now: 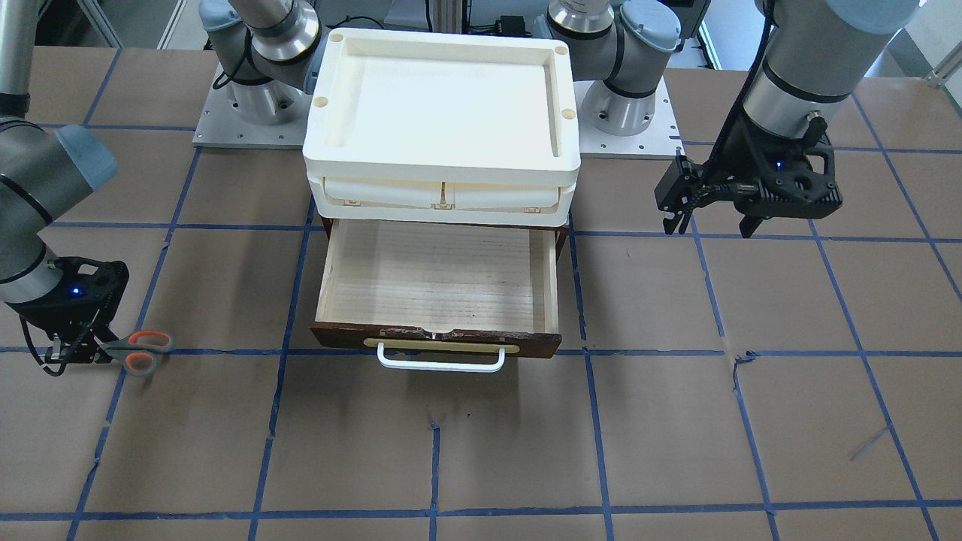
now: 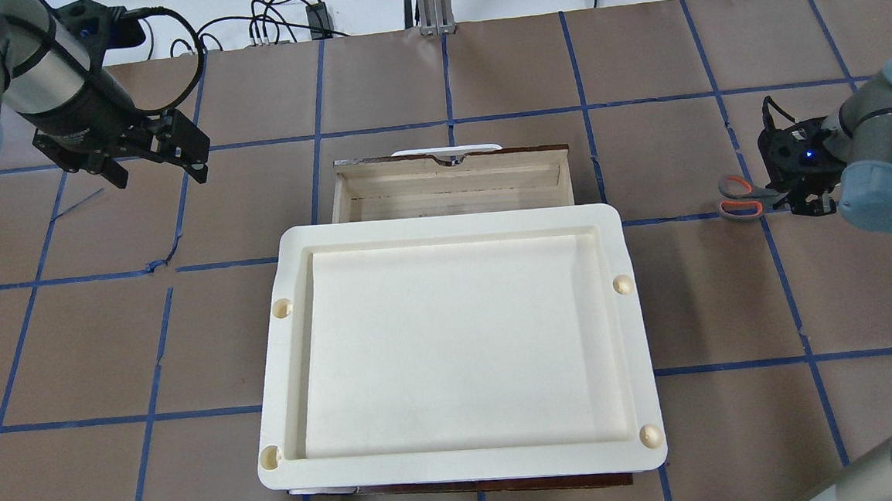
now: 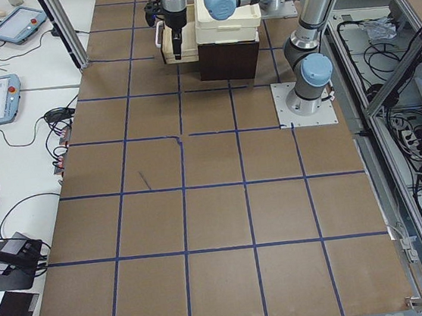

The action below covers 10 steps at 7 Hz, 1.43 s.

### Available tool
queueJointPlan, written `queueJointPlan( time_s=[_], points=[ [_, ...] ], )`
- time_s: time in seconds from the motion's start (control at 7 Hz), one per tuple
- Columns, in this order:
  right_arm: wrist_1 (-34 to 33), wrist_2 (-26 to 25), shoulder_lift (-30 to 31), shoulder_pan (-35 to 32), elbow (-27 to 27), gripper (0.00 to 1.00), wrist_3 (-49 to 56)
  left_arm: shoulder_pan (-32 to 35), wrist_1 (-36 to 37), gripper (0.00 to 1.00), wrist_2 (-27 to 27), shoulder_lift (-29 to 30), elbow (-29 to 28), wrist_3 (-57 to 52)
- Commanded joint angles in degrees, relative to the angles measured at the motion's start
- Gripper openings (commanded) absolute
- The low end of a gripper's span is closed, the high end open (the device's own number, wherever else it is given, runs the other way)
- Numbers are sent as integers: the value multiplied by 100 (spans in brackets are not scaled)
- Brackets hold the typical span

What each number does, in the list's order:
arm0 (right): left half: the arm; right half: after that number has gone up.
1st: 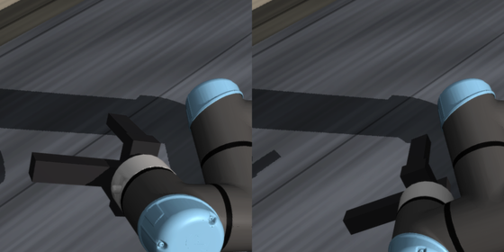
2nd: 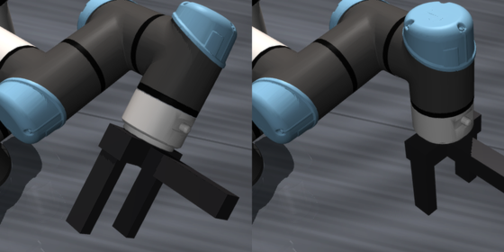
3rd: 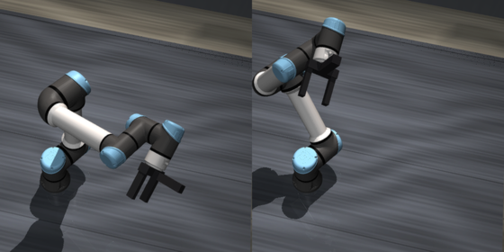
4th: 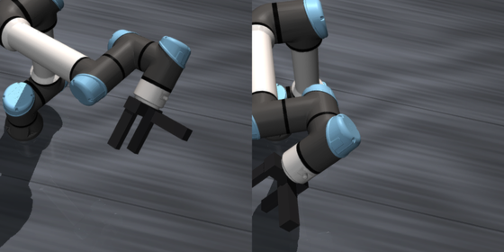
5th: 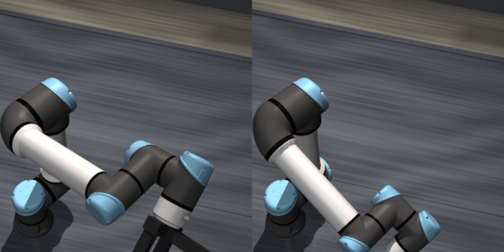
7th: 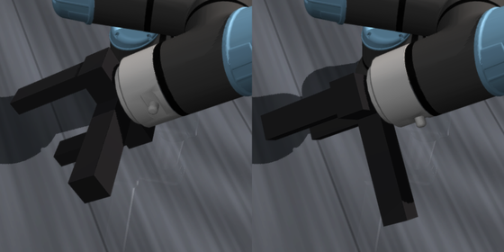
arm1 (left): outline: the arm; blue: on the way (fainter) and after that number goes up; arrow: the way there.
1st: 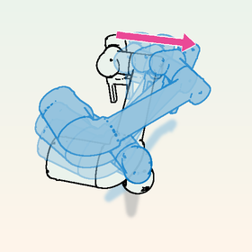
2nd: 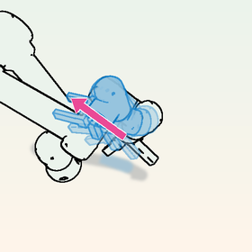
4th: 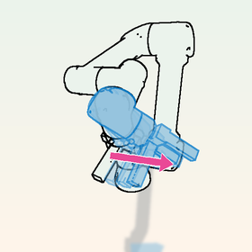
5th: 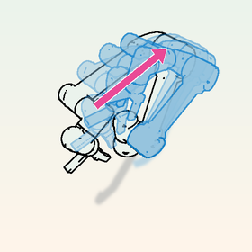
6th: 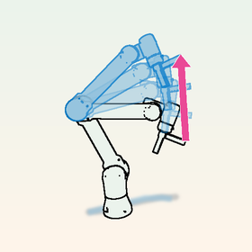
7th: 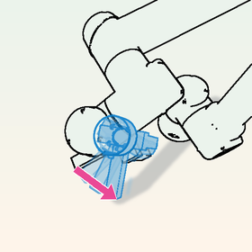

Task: Put scissors in drawer and close it
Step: 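Carry the scissors with the right gripper over the open drawer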

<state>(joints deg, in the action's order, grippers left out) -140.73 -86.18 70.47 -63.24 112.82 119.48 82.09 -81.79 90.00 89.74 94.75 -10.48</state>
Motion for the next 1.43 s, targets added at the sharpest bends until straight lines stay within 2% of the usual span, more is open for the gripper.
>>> queueJointPlan(
  time_s=[0.0,0.29,0.43,0.71,1.0,1.29],
  points=[
    [140,-73,675,-868,-286,4,-974,0,5,100,0,0,0,2],
    [1157,-257,1327,-2028,-768,4,-2736,0,-4,100,0,0,0,2],
    [1814,-485,1347,-2582,-1328,4,-3346,0,-4,100,0,0,9,2],
    [3579,-575,1094,-3472,-2795,4,-4989,0,-4,100,0,0,0,2],
    [3824,-558,777,-4472,-2959,4,-6019,0,-4,100,0,0,0,2],
    [3746,-505,329,-4951,-2968,4,-5920,0,-4,100,0,0,9,2]
  ],
)
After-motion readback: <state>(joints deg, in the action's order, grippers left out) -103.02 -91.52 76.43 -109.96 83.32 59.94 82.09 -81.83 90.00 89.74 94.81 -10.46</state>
